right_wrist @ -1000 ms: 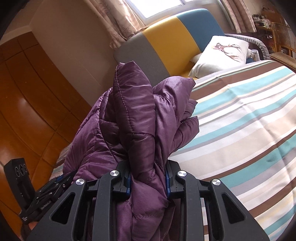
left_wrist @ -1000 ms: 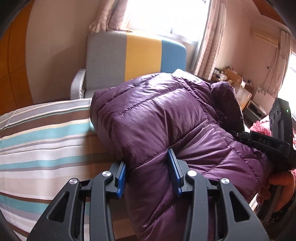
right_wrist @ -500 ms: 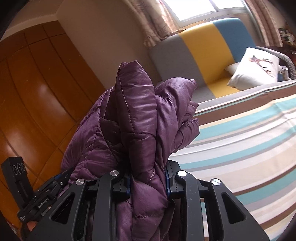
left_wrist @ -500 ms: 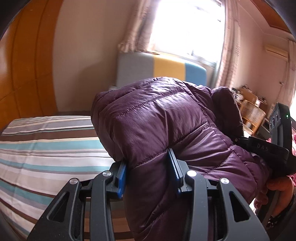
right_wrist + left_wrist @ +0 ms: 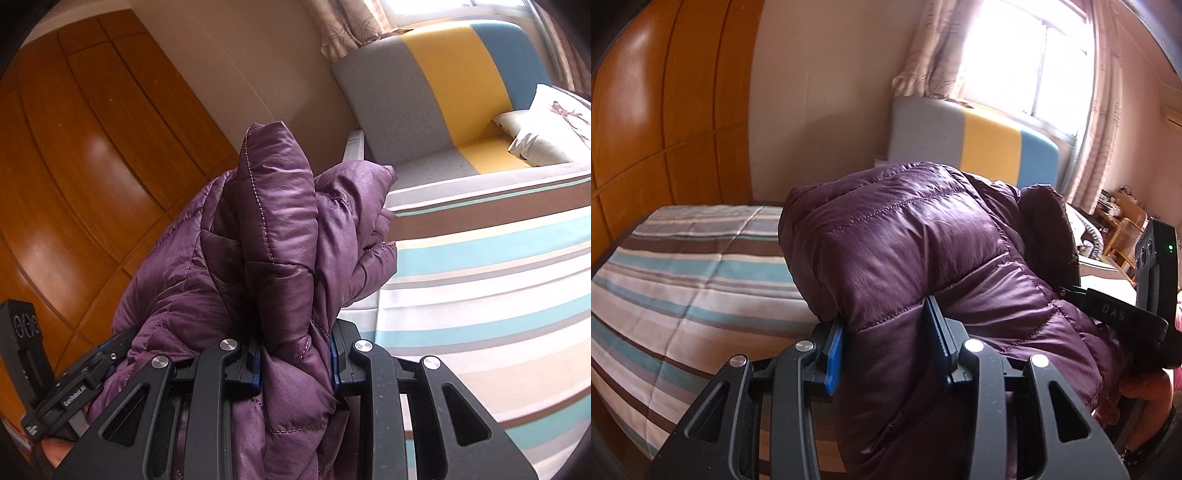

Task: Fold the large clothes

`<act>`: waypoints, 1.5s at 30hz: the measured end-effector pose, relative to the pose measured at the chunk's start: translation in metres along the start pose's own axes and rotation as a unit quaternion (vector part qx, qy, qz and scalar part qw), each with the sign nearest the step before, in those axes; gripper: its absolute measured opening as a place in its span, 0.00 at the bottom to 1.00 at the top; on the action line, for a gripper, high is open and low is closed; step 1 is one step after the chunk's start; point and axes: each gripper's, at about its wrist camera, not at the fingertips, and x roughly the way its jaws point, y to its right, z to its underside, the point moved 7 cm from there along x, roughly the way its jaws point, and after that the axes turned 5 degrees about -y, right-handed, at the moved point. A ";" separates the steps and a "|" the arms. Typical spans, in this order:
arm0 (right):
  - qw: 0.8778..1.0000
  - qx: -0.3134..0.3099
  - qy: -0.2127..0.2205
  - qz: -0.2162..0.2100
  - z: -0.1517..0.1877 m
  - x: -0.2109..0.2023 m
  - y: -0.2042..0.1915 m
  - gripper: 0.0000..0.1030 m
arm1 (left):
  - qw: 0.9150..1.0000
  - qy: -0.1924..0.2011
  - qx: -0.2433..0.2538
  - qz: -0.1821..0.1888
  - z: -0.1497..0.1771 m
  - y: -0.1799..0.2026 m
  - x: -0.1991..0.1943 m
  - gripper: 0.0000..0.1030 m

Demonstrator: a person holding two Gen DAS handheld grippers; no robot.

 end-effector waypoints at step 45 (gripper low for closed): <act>0.996 -0.026 -0.030 0.077 0.107 -0.052 -0.022 0.84 | 0.998 -0.032 -0.029 -0.048 0.101 -0.022 -0.030 0.98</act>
